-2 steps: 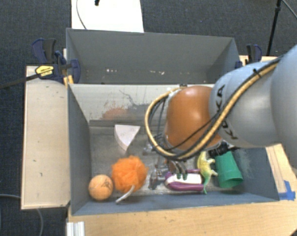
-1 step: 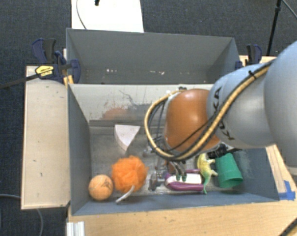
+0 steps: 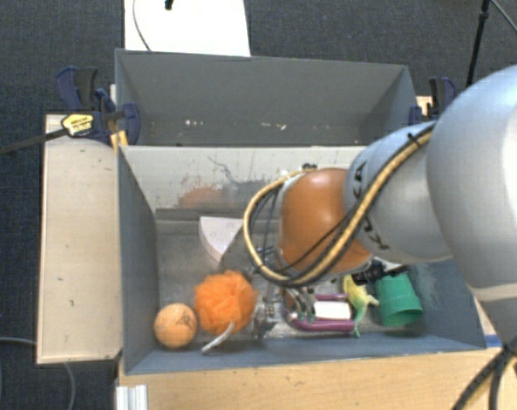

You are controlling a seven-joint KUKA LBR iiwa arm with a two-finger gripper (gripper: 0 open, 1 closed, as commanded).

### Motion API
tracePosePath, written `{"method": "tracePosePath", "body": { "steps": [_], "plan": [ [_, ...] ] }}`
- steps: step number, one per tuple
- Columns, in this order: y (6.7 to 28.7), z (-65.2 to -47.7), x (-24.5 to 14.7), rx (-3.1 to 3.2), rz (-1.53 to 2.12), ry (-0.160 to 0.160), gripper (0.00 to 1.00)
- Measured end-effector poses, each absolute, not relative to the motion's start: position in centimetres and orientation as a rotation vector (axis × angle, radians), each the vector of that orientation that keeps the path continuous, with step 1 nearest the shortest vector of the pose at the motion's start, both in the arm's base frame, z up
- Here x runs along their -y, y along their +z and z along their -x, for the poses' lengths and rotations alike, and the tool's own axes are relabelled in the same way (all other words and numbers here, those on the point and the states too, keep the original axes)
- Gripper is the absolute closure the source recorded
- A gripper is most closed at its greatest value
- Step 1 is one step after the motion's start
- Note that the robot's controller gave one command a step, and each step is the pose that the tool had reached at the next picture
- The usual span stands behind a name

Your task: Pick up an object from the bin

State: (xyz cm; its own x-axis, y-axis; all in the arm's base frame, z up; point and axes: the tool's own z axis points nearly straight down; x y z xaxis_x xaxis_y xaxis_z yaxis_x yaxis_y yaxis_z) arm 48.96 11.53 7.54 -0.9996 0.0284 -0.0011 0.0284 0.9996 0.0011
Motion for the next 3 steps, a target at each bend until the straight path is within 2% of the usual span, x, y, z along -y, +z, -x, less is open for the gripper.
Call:
{"method": "tracePosePath", "body": {
  "steps": [1, 2, 3],
  "plan": [
    [7.3, -49.0, -16.3, -3.128, -0.073, 0.005, 1.0],
    [7.3, -49.0, -16.3, -3.128, -0.075, 0.005, 1.0],
    [19.0, -49.5, -15.6, -3.138, -0.107, 0.001, 1.0]
  ]
}}
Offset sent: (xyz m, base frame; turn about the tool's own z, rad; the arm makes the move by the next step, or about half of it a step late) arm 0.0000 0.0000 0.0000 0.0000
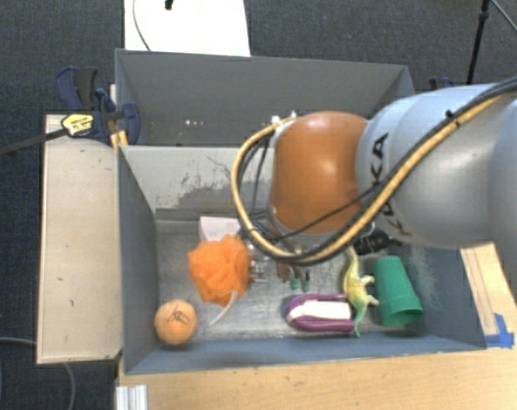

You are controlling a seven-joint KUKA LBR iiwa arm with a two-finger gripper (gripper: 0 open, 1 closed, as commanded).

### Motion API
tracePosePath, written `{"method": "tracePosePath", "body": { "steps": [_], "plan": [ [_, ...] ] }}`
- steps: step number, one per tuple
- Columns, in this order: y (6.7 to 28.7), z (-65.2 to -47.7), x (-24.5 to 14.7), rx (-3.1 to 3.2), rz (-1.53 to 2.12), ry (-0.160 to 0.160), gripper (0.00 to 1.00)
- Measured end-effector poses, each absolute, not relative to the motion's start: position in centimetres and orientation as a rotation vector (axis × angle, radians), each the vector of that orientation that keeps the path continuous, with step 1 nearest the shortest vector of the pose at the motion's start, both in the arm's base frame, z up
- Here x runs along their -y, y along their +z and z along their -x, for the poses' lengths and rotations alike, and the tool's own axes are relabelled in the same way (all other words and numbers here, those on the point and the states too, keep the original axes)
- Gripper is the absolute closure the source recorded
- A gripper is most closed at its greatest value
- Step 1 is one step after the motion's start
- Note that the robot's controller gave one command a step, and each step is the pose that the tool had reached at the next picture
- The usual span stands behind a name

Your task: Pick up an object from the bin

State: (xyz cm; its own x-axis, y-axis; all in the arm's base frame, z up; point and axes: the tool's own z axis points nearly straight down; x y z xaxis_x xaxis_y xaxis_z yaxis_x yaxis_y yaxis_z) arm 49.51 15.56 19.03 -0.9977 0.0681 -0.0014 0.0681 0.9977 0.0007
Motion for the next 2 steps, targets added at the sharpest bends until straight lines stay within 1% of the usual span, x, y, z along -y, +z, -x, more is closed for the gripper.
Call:
{"method": "tracePosePath", "body": {
  "steps": [1, 2],
  "plan": [
    [19.0, -49.5, -15.6, -3.139, -0.108, 0.001, 1.0],
    [23.3, -51.3, -15.3, -3.145, -0.086, -0.001, 1.0]
  ]
}}
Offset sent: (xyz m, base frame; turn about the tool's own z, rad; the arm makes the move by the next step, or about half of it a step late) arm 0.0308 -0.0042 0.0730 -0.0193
